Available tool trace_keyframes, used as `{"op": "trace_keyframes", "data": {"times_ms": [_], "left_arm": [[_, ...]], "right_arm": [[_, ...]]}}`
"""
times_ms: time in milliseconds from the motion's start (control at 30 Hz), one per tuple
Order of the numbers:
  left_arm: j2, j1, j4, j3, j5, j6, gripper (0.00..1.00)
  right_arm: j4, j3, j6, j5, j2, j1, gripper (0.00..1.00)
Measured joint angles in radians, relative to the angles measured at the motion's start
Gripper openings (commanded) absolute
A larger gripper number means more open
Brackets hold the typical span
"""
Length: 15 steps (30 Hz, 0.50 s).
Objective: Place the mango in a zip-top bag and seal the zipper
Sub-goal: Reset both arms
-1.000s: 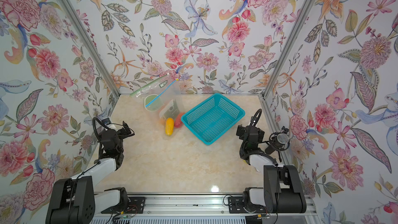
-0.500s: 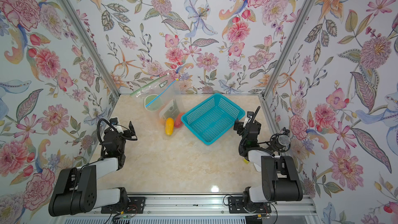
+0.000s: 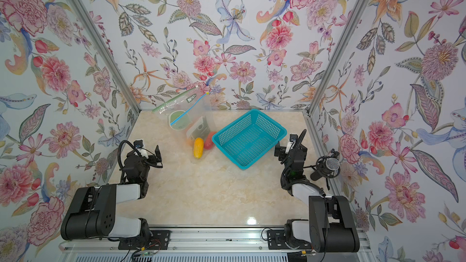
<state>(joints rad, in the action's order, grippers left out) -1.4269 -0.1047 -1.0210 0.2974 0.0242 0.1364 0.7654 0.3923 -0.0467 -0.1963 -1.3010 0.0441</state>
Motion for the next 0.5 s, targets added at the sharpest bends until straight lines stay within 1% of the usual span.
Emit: {"op": "trace_keyframes", "data": {"times_ms": [133, 267, 400, 500], "left_arm": [[0.0, 0.0, -0.012, 0.0, 0.004, -0.01, 0.99], [-0.003, 0.01, -0.013, 0.0, 0.003, -0.025, 0.99], [-0.032, 0.038, 0.002, 0.024, -0.01, -0.048, 0.99], [-0.052, 0.075, 0.016, 0.05, -0.035, -0.069, 0.99]], "right_arm": [[0.016, -0.035, 0.002, 0.008, 0.01, -0.001, 1.0], [0.083, -0.122, 0.002, 0.014, -0.003, -0.004, 1.0], [0.112, -0.137, 0.008, 0.057, -0.045, -0.023, 1.0], [0.212, -0.137, 0.01, 0.084, -0.121, -0.021, 1.0]]}}
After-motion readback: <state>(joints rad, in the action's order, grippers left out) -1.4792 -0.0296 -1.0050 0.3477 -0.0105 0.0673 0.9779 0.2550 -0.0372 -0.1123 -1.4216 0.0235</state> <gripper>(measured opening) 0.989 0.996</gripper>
